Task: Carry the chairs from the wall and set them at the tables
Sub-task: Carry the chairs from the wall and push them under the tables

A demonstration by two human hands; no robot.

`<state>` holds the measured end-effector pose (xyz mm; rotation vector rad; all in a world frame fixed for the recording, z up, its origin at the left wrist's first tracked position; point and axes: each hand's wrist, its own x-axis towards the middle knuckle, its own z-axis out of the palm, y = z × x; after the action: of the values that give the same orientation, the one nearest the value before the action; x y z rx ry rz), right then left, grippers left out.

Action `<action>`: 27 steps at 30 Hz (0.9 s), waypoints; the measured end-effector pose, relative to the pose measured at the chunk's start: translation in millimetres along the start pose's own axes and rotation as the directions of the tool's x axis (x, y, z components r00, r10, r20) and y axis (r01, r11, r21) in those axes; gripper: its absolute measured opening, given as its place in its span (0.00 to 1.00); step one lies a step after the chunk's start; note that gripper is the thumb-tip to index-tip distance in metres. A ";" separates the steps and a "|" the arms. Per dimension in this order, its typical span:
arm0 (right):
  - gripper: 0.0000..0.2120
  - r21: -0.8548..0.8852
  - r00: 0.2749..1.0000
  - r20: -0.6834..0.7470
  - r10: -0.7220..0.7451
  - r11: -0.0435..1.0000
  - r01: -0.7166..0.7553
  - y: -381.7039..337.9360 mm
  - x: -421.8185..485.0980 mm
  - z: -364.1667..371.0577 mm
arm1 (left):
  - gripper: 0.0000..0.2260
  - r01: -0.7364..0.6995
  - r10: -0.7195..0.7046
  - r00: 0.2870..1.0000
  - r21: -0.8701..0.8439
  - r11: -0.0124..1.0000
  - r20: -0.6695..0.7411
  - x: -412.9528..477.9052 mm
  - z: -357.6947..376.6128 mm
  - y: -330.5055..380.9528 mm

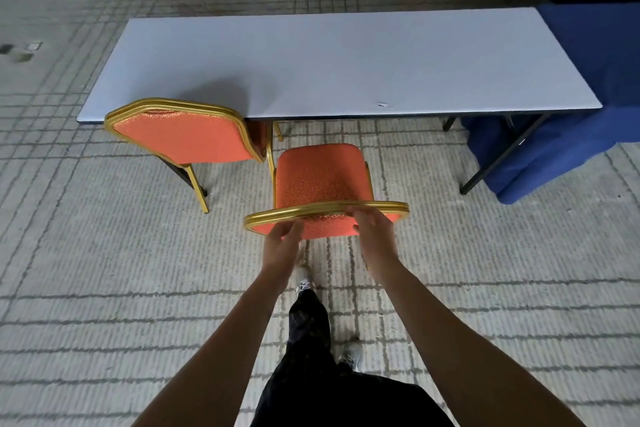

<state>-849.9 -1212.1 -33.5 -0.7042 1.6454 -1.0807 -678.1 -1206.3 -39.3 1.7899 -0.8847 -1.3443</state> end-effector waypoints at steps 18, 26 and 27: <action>0.25 0.560 0.844 0.243 0.478 0.641 -0.525 -6.9 100.2 42.1 | 0.26 0.558 -0.465 0.797 -0.765 0.321 0.386 108.6 47.0 32.9; 0.18 0.606 0.876 0.216 0.432 0.644 -0.467 -60.7 174.1 69.2 | 0.18 0.530 -0.413 0.833 -0.743 0.409 0.368 166.8 56.7 101.5; 0.18 0.598 0.875 0.218 0.433 0.649 -0.470 -65.0 178.0 71.1 | 0.19 0.534 -0.420 0.831 -0.733 0.421 0.364 172.0 56.4 105.7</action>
<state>-844.4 -1413.0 -57.0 0.1382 1.1787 -1.1268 -705.5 -1414.1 -42.1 1.1971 0.3083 -1.8303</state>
